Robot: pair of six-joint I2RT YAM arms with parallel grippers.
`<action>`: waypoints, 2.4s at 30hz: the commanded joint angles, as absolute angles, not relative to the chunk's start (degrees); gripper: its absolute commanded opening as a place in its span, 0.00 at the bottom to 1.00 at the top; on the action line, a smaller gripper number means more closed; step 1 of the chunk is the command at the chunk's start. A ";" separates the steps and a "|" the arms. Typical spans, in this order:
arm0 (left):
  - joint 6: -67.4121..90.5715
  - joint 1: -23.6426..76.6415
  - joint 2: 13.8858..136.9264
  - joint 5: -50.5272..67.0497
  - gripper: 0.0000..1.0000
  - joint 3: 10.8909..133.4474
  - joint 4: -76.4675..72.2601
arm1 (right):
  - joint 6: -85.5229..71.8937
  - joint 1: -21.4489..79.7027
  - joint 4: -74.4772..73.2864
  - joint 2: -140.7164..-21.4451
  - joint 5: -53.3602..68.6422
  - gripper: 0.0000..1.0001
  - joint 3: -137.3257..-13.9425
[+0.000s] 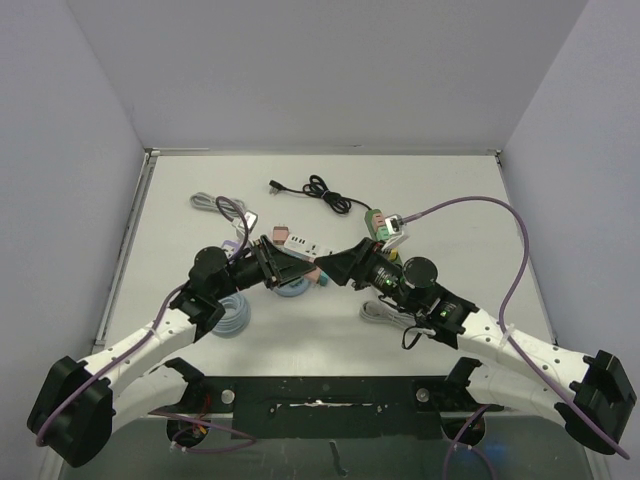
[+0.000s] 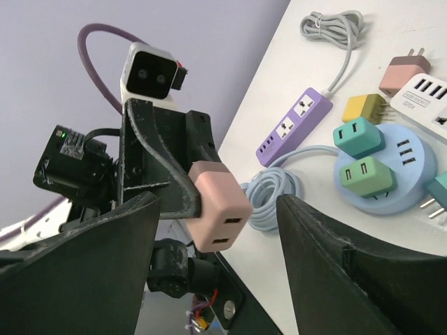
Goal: Insert the plug
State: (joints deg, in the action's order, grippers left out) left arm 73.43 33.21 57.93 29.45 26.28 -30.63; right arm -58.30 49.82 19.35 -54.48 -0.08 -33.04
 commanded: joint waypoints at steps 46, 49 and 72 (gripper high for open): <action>75.27 31.71 47.02 19.11 0.40 24.78 -34.69 | -71.77 46.31 46.21 -62.41 12.25 0.14 -32.10; 74.93 31.73 48.03 20.03 0.35 25.25 -34.98 | -71.76 46.34 46.71 -63.64 14.66 0.27 -33.42; 73.67 31.70 49.22 21.29 0.31 24.79 -34.00 | -72.18 44.73 50.61 -67.65 17.90 0.26 -35.16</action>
